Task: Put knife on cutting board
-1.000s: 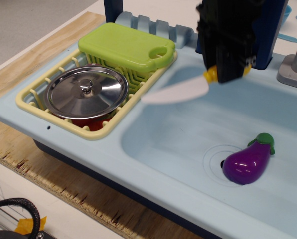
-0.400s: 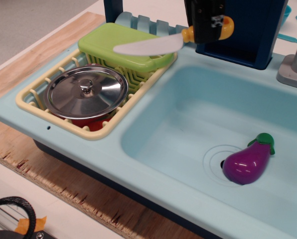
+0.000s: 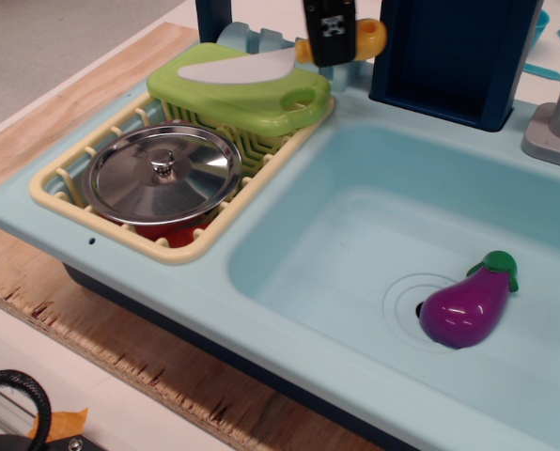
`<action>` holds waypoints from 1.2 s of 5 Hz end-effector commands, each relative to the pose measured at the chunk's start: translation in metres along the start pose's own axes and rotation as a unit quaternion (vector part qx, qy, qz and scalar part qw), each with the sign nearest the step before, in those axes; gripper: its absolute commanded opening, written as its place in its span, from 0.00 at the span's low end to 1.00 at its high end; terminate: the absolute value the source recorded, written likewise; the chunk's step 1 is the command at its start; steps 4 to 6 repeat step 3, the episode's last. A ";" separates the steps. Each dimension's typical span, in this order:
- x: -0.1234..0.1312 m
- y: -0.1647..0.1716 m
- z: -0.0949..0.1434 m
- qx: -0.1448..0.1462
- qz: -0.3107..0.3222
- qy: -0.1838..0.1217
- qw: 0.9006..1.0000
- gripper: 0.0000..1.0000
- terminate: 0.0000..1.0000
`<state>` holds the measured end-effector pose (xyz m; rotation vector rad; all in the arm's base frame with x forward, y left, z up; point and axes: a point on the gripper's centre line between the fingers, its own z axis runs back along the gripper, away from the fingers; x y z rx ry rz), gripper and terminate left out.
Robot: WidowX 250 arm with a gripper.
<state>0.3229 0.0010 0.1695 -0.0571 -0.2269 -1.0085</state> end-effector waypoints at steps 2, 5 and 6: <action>-0.031 0.032 -0.005 -0.006 -0.014 -0.002 1.000 0.00 0.00; -0.039 0.031 -0.012 -0.018 -0.008 0.000 1.000 0.00 1.00; -0.039 0.031 -0.012 -0.018 -0.008 0.000 1.000 0.00 1.00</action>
